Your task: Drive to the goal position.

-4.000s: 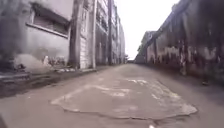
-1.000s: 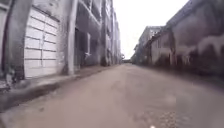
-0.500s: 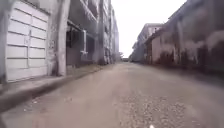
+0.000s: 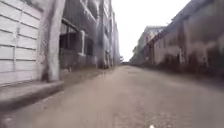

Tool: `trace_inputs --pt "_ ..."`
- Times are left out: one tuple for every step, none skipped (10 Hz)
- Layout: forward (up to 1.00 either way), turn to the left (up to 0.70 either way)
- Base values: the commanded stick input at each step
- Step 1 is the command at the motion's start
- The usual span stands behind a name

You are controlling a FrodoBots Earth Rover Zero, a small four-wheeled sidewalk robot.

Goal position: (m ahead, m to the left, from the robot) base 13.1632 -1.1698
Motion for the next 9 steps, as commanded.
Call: trace_inputs --pt "1.00 0.00" --pt "1.00 0.00" --pt "1.00 0.00" --pt "1.00 0.00" --pt "1.00 0.00" --pt "1.00 0.00" --pt "1.00 0.00" --pt "1.00 0.00" --pt "1.00 0.00"
